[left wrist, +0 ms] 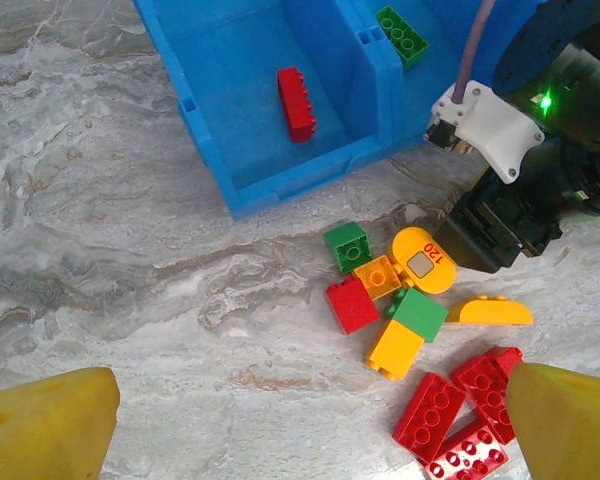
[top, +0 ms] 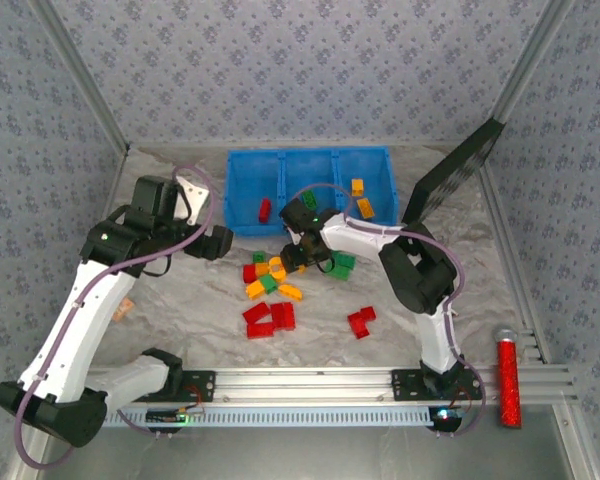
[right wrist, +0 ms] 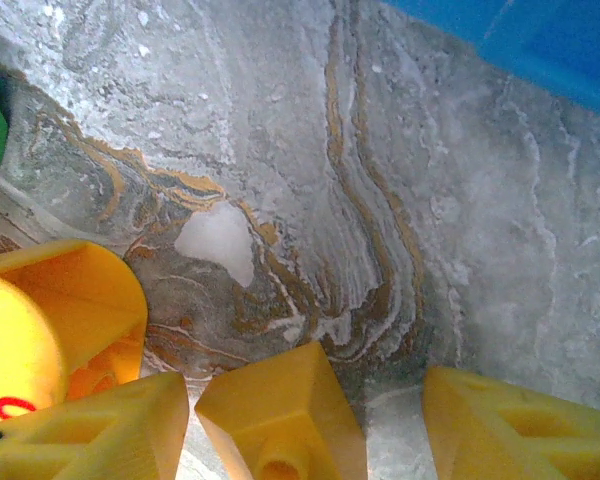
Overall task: Sort the legos into containers by color
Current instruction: Pick up the lego from the center of the table.
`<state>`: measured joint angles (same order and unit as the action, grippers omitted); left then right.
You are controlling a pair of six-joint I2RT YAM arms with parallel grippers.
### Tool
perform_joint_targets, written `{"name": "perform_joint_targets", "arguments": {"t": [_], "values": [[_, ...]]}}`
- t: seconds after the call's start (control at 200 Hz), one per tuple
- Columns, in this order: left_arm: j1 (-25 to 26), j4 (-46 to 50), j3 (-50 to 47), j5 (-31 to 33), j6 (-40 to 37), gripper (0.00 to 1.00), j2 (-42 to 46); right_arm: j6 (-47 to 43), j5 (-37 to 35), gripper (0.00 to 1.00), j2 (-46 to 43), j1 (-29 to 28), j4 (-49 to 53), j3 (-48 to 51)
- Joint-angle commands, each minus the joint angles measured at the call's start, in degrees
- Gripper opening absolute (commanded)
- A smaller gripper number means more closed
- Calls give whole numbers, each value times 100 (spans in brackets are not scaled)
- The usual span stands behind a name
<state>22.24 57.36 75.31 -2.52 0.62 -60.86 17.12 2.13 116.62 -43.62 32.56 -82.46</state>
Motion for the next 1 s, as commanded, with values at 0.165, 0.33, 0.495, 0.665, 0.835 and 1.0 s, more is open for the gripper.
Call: {"name": "perform_joint_targets", "arguments": {"t": [0.165,0.33,0.495,0.665,0.835,1.0], "values": [[8,-63,195,-106,-41,99,-20,-461,38,54,353,2,377,50],[8,-76,204,-117,-62,99,-49,-677,-23,49,421,11,597,74],[7,-64,207,-111,-54,99,-79,-771,-40,45,451,37,754,87],[8,-23,178,-90,-12,99,-83,-894,171,52,354,46,931,157],[8,-50,169,-99,26,99,-101,-987,153,52,393,55,938,278],[8,-1,249,-99,25,99,-145,-1042,65,51,474,42,995,298]]}}
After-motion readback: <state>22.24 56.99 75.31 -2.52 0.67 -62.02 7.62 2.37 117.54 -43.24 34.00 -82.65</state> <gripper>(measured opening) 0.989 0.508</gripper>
